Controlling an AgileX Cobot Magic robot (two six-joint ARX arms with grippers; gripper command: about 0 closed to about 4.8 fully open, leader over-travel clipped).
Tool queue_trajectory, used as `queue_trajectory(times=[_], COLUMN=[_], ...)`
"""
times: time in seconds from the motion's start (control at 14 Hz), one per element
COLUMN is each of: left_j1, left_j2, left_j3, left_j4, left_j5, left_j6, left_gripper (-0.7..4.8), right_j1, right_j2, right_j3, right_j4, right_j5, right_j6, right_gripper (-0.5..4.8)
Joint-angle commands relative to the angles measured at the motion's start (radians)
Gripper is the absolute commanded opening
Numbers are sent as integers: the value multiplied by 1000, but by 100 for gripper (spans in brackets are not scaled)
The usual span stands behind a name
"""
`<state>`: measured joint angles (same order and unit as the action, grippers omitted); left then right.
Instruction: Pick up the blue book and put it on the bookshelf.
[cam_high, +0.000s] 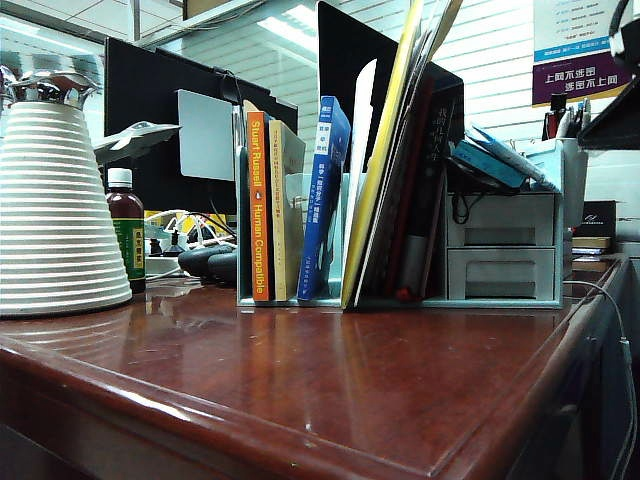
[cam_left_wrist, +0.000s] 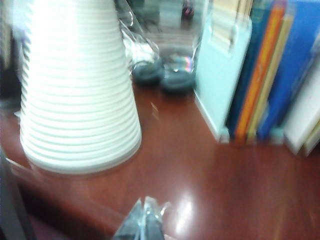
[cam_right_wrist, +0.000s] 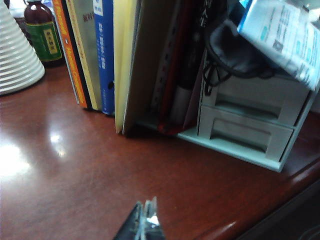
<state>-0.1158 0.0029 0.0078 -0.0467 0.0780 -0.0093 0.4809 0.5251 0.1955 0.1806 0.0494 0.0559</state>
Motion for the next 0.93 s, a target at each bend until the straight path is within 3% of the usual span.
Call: queue_trajectory(times=[0.07, 0.14, 0.21, 0.79, 0.93], left_j1=[2, 2, 2, 3, 3], left_j2=[-1, -1, -1, -1, -1], left_j3=[-1, -1, -1, -1, -1], left_j4=[-11, -17, -25, -26, -26], left_j5=[-86, -87, -103, -100, -100], left_j6=[39, 36, 38, 36, 36], left_gripper=[-6, -4, 31, 30, 30], right_j1=[-1, -1, -1, -10, -106], right_j2=[0, 0, -1, -5, -66], right_j3=[5, 5, 5, -6, -67], right_j4=[6, 6, 4, 21, 46], right_j5=[1, 0, 0, 5, 39], right_j6=[3, 3, 3, 2, -4], right_gripper=[-5, -5, -5, -5, -5])
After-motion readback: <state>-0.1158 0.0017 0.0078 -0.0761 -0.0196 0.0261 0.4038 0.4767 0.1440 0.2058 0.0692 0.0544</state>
